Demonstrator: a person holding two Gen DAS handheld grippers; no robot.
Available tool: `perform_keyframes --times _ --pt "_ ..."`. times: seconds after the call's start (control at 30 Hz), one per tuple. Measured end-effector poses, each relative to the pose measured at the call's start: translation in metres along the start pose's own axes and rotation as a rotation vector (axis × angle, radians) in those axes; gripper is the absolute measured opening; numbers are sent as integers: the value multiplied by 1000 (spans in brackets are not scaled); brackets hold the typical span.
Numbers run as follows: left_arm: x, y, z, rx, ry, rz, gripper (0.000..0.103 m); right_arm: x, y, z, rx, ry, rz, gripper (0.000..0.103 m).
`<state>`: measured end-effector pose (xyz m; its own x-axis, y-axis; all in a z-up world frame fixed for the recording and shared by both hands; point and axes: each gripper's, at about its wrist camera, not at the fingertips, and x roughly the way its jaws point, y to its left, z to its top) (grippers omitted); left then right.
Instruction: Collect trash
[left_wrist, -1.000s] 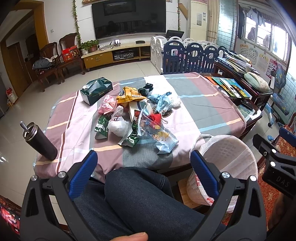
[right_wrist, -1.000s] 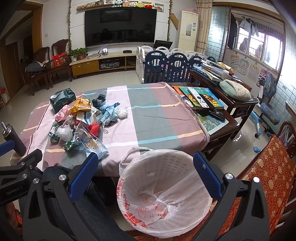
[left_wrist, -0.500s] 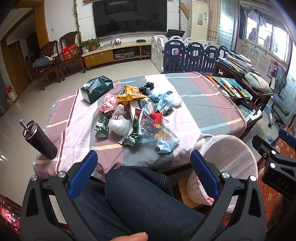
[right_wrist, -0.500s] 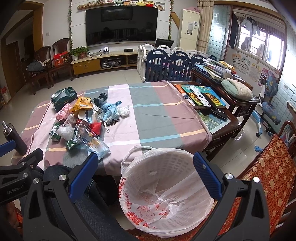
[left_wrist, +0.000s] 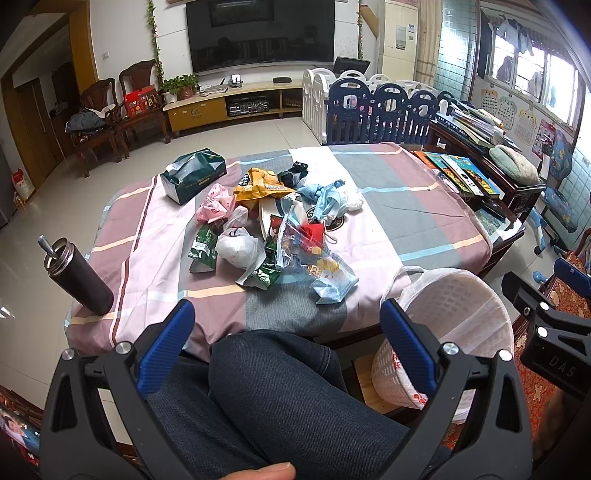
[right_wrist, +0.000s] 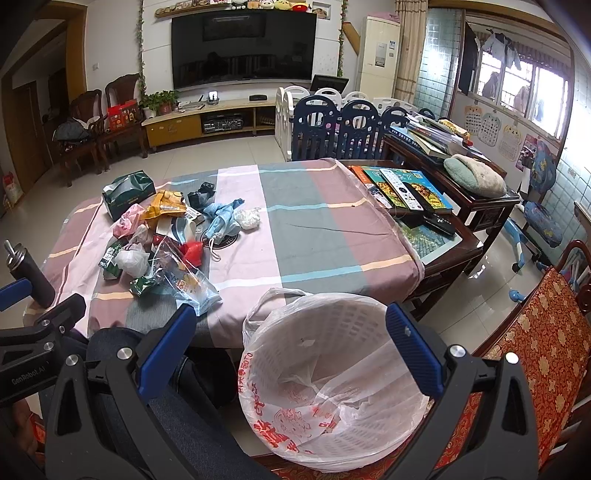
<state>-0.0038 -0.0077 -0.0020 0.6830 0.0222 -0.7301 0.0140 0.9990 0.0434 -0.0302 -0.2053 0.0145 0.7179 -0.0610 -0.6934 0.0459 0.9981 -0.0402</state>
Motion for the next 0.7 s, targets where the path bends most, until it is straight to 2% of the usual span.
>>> perform_keyframes --times 0.7 --pt "2 0 -1 -5 6 0 100 3 2 -4 -1 7 -2 100"
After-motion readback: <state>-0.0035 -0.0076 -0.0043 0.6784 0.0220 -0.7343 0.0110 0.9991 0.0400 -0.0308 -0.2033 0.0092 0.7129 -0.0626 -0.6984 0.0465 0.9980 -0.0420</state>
